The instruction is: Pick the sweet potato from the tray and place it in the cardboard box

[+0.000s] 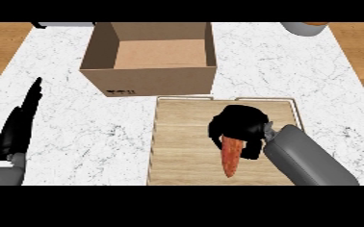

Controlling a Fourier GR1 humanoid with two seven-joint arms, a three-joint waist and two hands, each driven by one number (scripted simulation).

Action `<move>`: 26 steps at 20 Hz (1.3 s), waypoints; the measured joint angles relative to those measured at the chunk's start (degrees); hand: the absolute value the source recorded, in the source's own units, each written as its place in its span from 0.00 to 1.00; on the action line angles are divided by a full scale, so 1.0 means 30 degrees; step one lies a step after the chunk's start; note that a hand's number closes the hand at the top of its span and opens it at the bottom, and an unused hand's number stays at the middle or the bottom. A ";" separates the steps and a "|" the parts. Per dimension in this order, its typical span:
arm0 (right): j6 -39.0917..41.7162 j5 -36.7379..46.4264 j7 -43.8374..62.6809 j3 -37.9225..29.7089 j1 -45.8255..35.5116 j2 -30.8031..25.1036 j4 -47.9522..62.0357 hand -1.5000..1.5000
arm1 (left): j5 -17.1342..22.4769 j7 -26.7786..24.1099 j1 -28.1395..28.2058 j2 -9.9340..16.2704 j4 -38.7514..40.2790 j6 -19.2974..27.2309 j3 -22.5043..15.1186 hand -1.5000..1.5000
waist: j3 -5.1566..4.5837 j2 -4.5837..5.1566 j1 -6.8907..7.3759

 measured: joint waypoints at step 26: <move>-0.8528 0.9413 2.7149 -0.4053 0.0054 0.6932 -0.5035 1.00 | -0.0305 -0.0242 0.0557 -0.0051 0.0315 -0.0159 0.0785 0.50 | -0.0018 -0.0315 -0.0737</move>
